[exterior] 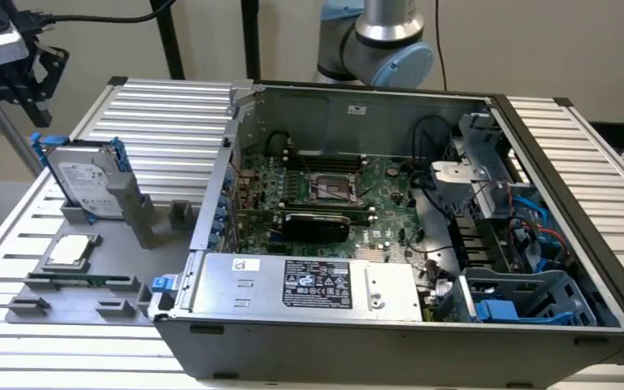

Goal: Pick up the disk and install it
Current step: 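Pick up the disk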

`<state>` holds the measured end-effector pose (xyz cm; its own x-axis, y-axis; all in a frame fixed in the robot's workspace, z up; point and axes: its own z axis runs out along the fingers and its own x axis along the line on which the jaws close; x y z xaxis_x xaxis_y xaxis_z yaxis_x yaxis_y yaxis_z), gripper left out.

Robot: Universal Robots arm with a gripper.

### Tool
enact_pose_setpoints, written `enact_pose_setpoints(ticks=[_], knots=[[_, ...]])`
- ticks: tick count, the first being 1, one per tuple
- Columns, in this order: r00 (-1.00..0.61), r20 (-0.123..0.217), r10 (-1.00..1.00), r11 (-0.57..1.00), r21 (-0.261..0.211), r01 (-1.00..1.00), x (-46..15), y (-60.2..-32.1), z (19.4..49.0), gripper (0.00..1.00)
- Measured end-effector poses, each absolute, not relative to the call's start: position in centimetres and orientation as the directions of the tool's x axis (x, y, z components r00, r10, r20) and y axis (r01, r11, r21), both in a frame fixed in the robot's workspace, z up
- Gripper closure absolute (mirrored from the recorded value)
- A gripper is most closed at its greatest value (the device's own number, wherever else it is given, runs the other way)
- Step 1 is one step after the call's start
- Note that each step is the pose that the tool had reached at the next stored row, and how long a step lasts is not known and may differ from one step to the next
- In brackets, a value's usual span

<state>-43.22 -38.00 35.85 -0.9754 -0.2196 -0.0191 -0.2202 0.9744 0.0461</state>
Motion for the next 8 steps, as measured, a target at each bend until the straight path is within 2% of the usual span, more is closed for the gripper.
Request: enact_pose_setpoints(ticks=[8], knots=[[-0.958, -0.016, -0.287, 0.957, 0.046, -0.287, -42.63, -37.99, 35.83, 1.0]])
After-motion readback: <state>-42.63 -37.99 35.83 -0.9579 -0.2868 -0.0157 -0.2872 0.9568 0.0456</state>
